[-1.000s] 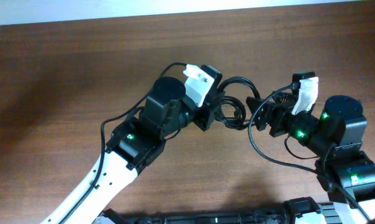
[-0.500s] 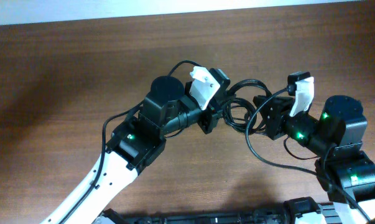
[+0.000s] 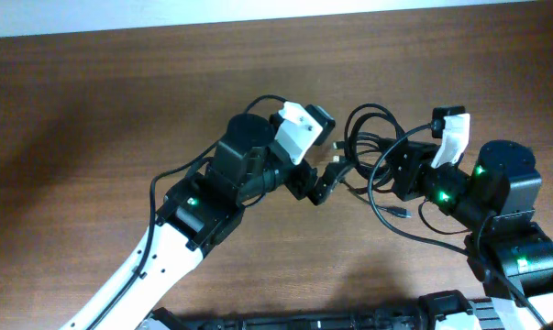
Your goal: Untangle cables
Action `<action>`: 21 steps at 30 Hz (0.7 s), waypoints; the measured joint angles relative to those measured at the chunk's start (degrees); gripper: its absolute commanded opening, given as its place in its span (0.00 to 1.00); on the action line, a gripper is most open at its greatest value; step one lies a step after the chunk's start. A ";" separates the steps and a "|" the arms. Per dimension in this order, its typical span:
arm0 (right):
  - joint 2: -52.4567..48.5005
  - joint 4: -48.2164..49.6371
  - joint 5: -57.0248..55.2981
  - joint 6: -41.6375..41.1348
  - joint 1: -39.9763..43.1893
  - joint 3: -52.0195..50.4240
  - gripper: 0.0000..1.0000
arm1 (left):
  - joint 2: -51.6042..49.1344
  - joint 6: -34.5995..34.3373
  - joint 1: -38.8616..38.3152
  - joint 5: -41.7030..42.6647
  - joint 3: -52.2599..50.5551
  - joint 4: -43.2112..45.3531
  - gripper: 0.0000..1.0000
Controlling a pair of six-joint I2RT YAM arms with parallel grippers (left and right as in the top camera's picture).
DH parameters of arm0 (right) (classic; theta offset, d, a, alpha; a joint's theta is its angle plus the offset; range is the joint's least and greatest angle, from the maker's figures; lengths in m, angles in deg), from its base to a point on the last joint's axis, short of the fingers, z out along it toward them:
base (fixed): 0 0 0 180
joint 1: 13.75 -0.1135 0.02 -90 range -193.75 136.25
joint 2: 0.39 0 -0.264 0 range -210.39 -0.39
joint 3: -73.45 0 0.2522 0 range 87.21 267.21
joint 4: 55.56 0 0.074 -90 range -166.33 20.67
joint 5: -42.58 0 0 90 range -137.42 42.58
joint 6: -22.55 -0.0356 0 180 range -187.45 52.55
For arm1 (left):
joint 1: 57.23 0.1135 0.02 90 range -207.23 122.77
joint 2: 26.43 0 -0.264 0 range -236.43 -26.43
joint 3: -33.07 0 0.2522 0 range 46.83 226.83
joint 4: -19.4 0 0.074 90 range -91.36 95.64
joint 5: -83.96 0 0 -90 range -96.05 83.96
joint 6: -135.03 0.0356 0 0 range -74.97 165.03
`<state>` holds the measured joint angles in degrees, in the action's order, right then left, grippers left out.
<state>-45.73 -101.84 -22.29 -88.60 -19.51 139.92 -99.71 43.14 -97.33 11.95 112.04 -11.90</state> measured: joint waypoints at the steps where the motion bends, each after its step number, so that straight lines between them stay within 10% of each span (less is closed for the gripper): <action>1: 0.00 0.00 -0.07 -0.11 0.00 0.00 0.04 | 0.00 0.24 0.00 -1.11 0.00 -0.63 0.99; 21: 0.00 3.67 4.96 0.17 0.00 0.00 0.04 | 0.00 -19.28 9.57 -5.16 0.04 -5.99 0.99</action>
<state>-45.73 -98.17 -17.33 -88.42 -19.51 139.92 -99.71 23.86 -87.75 6.80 112.08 -17.89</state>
